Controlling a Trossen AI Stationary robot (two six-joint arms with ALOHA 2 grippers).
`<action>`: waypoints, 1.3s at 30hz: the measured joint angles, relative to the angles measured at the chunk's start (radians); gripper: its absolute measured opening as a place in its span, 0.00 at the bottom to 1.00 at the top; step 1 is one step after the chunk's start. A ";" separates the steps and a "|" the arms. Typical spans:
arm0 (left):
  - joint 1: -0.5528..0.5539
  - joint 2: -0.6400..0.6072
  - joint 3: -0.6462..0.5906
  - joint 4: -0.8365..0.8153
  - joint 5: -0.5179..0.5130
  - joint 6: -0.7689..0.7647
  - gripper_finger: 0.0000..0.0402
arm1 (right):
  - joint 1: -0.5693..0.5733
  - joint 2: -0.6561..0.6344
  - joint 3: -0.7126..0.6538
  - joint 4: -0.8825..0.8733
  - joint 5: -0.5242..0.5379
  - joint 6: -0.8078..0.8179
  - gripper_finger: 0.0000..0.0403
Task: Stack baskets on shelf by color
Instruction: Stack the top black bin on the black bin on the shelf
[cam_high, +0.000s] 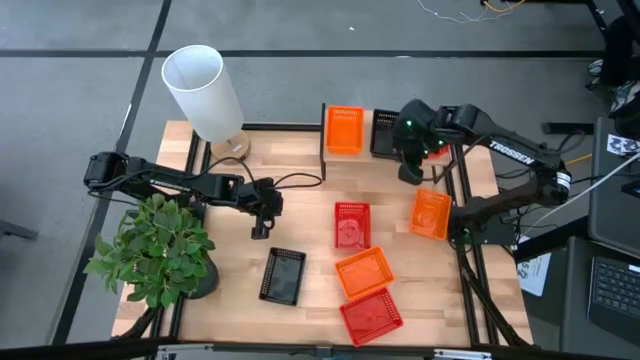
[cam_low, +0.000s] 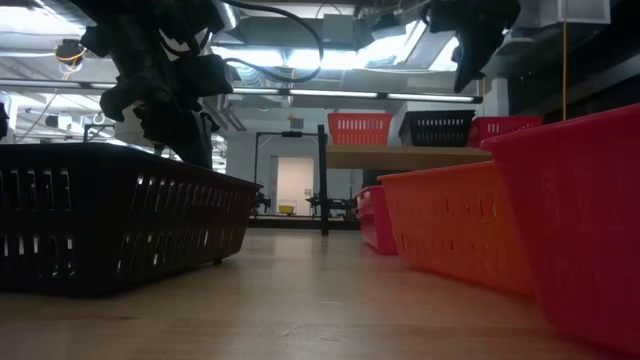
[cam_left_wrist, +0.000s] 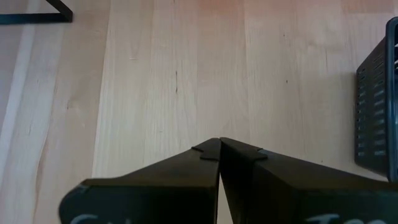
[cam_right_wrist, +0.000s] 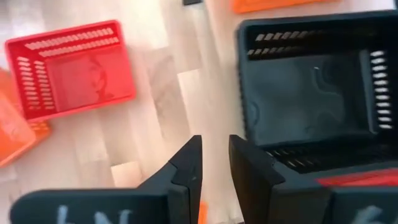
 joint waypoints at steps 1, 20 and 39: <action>0.000 0.000 0.000 0.000 0.000 0.000 0.00 | 0.012 0.002 0.000 -0.001 0.001 0.000 0.20; 0.000 0.000 0.000 0.000 0.000 0.000 0.00 | 0.039 0.093 -0.118 0.011 0.084 0.000 0.20; 0.000 0.000 0.000 0.000 0.000 0.000 0.00 | 0.038 0.090 -0.119 0.091 0.213 -0.052 0.20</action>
